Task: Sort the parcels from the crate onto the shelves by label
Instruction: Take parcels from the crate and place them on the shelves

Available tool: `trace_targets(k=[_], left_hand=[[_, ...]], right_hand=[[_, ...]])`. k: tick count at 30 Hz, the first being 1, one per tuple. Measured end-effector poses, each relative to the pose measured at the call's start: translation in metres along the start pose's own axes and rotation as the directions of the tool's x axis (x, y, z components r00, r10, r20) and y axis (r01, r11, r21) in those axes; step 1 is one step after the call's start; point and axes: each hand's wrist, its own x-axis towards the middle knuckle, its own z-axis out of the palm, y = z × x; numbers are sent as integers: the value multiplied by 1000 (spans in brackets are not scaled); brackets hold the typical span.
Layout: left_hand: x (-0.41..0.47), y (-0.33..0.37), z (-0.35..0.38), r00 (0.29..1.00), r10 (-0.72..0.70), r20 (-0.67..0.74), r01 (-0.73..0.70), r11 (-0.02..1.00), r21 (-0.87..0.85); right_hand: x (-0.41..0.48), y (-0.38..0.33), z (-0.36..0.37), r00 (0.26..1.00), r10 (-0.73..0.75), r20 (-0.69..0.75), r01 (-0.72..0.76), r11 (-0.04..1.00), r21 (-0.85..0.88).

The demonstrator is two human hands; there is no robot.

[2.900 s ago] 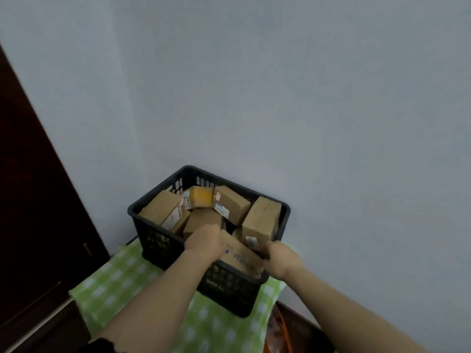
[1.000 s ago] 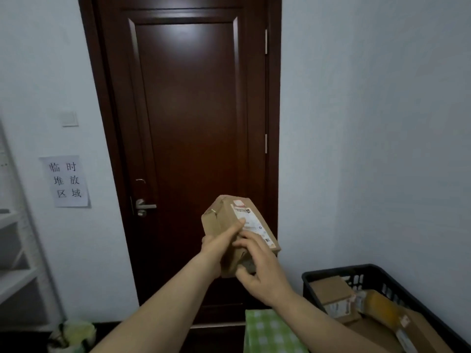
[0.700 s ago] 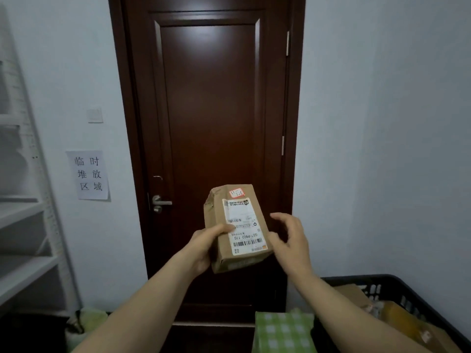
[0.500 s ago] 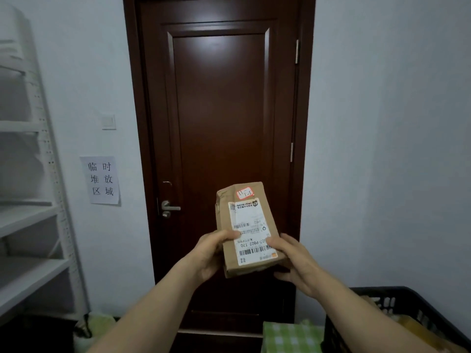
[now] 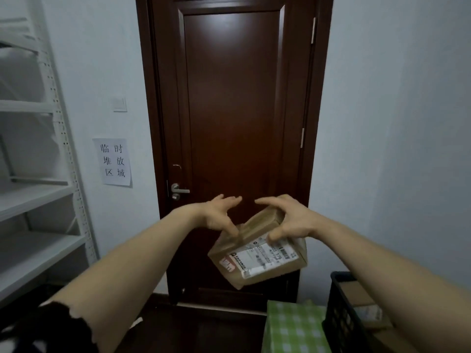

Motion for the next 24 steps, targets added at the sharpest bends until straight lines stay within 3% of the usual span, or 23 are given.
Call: trace_targets(k=[2, 5, 8, 11, 14, 18, 24], left_hand=[[-3, 0, -2, 985, -6, 171, 22, 996, -92], [-6, -1, -3, 968, 82, 237, -44, 985, -165], [-7, -10, -6, 985, 106, 134, -63, 954, -292], [-11, -27, -8, 998, 56, -41, -69, 824, -563], [-16, -33, -4, 993, -10, -119, -83, 653, -753], [-21, -29, 0, 991, -10, -136, -108, 551, -828], [-27, -32, 4, 986, -40, -162, -126, 457, -881]], right_hand=[[-2, -7, -4, 997, -81, 12, 80, 994, 71], [-1, -10, -12, 989, -146, -11, 145, 970, 195], [5, -4, -15, 989, -98, -113, 130, 939, 319], [2, 4, -13, 954, 131, -270, 54, 811, 583], [-3, 10, 5, 946, 262, -191, -38, 674, 738], [-7, 1, 28, 983, 179, -46, -65, 566, 822], [-5, -10, 36, 988, 141, -63, -27, 557, 830]])
